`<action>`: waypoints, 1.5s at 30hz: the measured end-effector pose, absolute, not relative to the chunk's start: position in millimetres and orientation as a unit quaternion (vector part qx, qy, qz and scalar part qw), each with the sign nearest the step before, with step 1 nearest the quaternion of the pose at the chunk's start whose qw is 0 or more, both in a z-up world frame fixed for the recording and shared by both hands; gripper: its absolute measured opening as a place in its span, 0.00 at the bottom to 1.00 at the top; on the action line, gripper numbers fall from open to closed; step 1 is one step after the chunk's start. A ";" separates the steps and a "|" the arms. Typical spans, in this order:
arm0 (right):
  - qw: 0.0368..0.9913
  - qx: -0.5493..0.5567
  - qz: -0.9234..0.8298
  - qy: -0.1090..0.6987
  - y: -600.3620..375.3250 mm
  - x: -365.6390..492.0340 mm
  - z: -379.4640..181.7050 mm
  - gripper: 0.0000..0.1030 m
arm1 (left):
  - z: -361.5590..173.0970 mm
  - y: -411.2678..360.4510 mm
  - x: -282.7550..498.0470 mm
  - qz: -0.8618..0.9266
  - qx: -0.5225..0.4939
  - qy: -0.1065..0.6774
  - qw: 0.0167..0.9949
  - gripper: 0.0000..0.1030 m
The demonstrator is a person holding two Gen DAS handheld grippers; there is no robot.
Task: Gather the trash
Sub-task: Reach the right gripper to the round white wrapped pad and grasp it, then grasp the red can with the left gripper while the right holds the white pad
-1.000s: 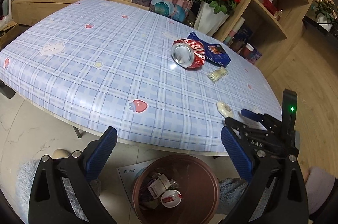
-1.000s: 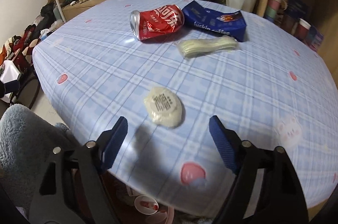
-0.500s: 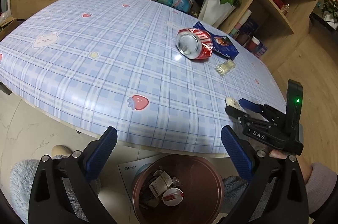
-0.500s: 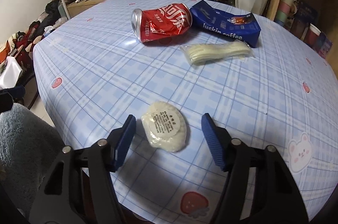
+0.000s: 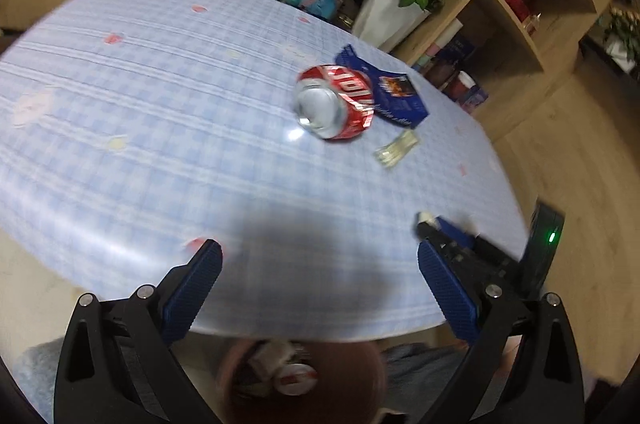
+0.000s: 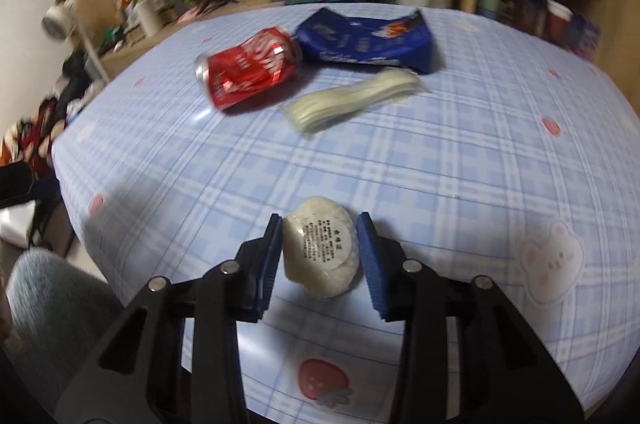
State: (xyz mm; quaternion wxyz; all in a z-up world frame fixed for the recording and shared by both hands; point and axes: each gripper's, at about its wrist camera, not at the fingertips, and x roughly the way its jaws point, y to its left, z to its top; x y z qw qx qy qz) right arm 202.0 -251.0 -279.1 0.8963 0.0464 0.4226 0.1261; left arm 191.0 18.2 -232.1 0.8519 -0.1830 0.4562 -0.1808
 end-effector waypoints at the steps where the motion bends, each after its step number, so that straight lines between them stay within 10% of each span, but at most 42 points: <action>1: 0.897 0.053 0.123 0.421 -254.7 201.8 -278.4 0.39 | -231.0 13.5 198.6 -0.182 -0.187 0.459 0.849 0.87; 31: 0.897 0.137 0.112 0.405 -299.5 177.7 -271.7 0.39 | -274.5 -17.3 335.3 -0.108 -0.264 0.465 0.838 0.29; 45: 0.905 0.121 0.119 0.390 -287.1 151.0 -249.0 0.39 | -251.9 10.2 272.0 -0.134 -0.212 0.453 0.856 0.25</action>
